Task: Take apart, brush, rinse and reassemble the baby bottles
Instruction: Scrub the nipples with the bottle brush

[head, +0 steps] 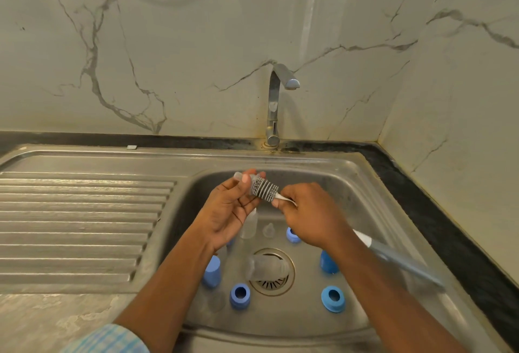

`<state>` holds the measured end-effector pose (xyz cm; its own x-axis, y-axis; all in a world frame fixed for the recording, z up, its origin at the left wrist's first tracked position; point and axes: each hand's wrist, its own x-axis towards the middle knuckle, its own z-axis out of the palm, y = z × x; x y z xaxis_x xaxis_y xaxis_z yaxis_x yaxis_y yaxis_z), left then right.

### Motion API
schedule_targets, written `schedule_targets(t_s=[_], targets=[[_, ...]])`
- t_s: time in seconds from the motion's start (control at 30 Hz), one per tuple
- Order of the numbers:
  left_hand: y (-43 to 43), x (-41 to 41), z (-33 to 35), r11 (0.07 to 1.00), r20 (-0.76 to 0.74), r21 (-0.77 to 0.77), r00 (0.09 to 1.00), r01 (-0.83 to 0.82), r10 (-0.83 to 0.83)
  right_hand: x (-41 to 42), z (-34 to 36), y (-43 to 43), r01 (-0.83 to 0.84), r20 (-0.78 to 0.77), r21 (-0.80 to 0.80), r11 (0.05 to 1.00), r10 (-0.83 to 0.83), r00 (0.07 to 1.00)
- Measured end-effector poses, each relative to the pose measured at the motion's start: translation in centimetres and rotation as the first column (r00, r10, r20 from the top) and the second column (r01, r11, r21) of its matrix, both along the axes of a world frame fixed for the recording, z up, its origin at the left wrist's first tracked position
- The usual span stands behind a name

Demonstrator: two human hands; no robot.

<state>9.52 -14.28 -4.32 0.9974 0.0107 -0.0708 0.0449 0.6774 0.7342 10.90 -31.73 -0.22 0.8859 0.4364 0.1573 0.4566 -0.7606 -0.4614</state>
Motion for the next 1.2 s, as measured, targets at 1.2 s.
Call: schedule_targets(t_s=[1.2], targets=[[0.5,1.1,-2.4,0.861,-0.132,0.488,0.964,-0.140,0.232,0.3,-0.6,-0.5,0.079,0.186,0.012,0.997,-0.080,0.979]])
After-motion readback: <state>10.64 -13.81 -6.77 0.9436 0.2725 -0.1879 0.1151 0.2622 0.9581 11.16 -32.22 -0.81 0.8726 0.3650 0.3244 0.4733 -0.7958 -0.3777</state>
